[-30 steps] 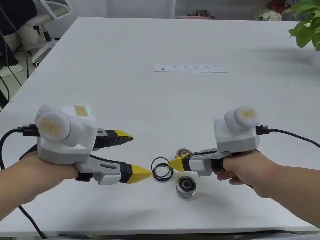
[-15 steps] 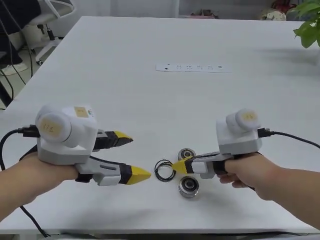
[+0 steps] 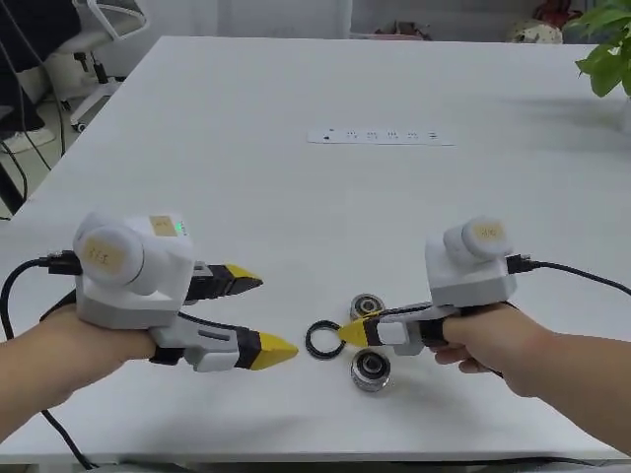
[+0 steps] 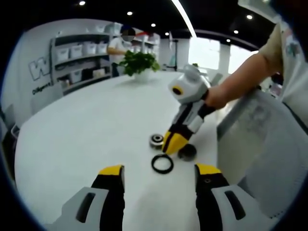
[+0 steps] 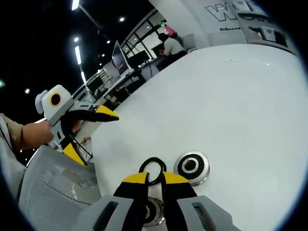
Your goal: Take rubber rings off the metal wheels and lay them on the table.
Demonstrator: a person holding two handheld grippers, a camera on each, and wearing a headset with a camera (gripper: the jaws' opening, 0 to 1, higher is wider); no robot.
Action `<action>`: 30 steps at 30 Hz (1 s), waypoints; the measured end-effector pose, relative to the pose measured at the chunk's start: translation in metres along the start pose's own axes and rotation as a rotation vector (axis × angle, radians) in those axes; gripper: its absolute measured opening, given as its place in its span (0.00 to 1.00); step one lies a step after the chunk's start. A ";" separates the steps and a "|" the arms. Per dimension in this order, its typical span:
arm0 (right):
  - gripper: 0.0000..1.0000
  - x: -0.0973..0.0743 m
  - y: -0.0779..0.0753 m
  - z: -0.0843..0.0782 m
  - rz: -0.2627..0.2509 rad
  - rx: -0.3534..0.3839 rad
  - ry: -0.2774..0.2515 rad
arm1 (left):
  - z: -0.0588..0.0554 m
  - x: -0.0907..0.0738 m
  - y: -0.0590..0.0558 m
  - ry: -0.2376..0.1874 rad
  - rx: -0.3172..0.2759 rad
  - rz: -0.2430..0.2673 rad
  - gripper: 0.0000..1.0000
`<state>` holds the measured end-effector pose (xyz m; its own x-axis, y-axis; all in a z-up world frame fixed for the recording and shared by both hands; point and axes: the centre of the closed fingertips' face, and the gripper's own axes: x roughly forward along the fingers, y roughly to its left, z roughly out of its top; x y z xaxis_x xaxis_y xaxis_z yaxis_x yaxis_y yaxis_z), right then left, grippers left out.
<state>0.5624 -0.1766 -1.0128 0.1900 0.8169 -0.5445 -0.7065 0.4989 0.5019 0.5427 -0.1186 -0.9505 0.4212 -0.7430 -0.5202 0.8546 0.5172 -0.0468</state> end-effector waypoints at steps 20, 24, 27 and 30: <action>0.26 -0.039 0.026 0.032 -0.010 -0.132 -0.086 | 0.009 -0.021 0.008 -0.023 -0.048 0.048 0.61; 0.32 -0.052 0.026 0.038 -0.026 -0.180 -0.110 | 0.012 -0.029 0.010 -0.028 -0.060 0.065 0.62; 0.37 -0.066 0.027 0.042 -0.035 -0.200 -0.135 | 0.016 -0.036 0.008 -0.043 -0.072 0.076 0.62; 0.41 -0.076 0.029 0.044 -0.043 -0.202 -0.159 | 0.021 -0.040 0.006 -0.058 -0.083 0.082 0.64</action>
<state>0.5570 -0.2111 -0.9276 0.3165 0.8394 -0.4418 -0.8145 0.4792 0.3270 0.5371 -0.0946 -0.9117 0.5072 -0.7190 -0.4752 0.7895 0.6088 -0.0784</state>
